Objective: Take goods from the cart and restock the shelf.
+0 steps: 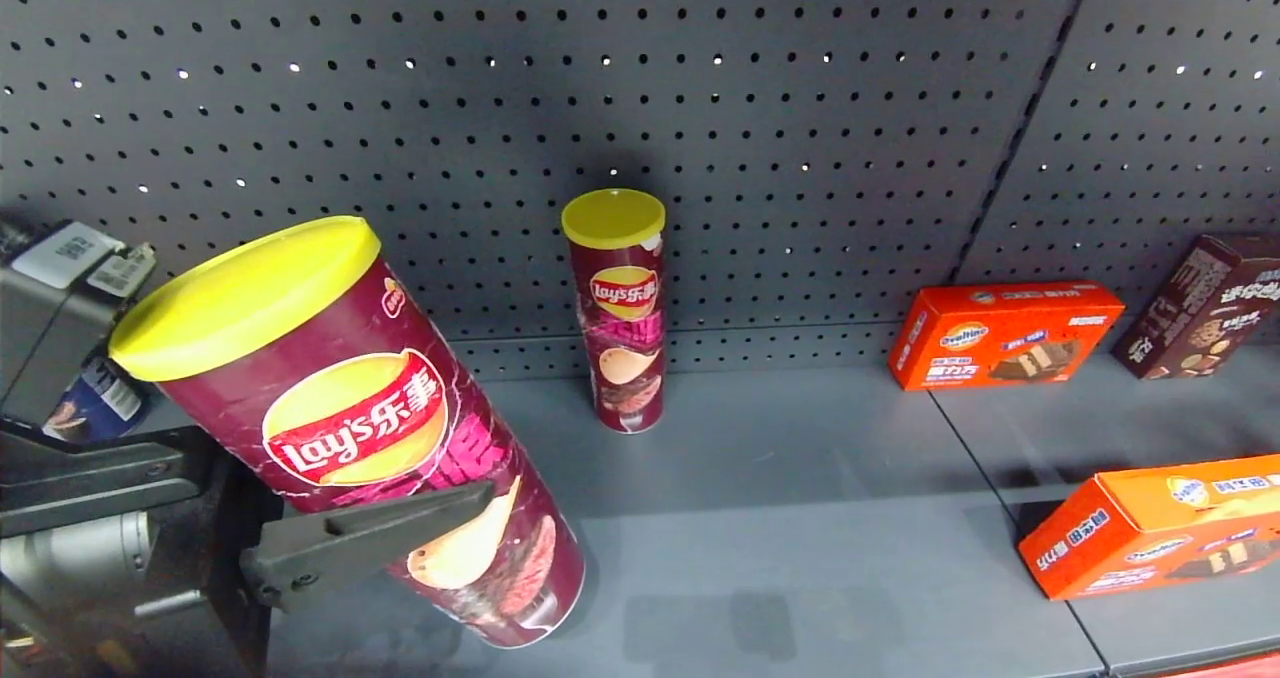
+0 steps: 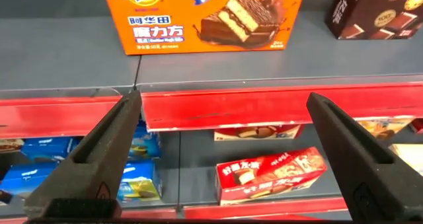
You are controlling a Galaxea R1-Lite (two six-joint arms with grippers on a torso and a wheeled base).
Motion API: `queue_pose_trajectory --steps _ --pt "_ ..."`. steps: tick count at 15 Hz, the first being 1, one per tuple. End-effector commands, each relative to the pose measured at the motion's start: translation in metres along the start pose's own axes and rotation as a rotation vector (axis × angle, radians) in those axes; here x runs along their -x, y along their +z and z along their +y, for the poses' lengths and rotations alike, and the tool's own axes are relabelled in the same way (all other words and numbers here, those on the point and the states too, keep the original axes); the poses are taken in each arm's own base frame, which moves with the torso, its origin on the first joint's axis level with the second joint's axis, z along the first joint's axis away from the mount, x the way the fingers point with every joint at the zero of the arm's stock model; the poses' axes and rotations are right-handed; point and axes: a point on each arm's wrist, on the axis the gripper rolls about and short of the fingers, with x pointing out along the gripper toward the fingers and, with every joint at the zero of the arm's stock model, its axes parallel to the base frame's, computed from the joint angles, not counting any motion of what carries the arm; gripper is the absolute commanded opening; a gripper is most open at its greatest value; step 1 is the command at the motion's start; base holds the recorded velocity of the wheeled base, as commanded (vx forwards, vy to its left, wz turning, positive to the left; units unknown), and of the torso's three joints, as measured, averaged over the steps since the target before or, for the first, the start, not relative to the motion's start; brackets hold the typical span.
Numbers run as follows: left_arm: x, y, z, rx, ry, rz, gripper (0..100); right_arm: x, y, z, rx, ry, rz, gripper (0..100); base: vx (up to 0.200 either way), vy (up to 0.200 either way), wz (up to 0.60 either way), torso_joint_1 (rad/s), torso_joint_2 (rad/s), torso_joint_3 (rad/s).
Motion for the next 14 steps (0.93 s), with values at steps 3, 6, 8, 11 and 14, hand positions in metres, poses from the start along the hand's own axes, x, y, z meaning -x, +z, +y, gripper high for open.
queue_pose_trajectory --steps 3,6,8,11,14 --pt "0.0005 -0.0016 -0.0002 0.003 0.001 0.004 0 0.0 0.0 0.0 -0.003 -0.001 0.0 100 0.0 0.0 0.6 -0.001 0.0 0.002" --pt "0.0005 -0.0016 -0.0002 0.003 0.003 0.004 0 0.0 0.0 0.0 -0.002 -0.001 0.0 100 0.0 0.0 0.0 0.0 0.0 0.0" --pt "0.0005 -0.0016 -0.0002 0.003 0.003 0.004 0 0.0 0.0 0.0 -0.002 -0.001 0.0 100 0.0 0.0 0.0 0.0 0.0 0.0" --pt "0.0005 -0.002 -0.0002 0.004 0.003 0.005 0 0.0 0.0 0.0 -0.005 -0.001 0.0 100 0.0 0.0 0.0 0.0 0.0 0.0" --pt "0.0027 -0.0049 -0.0014 0.012 0.006 0.01 0 0.0 0.0 0.0 0.005 0.001 0.0 100 0.0 0.0 0.0 0.0 0.0 0.0"
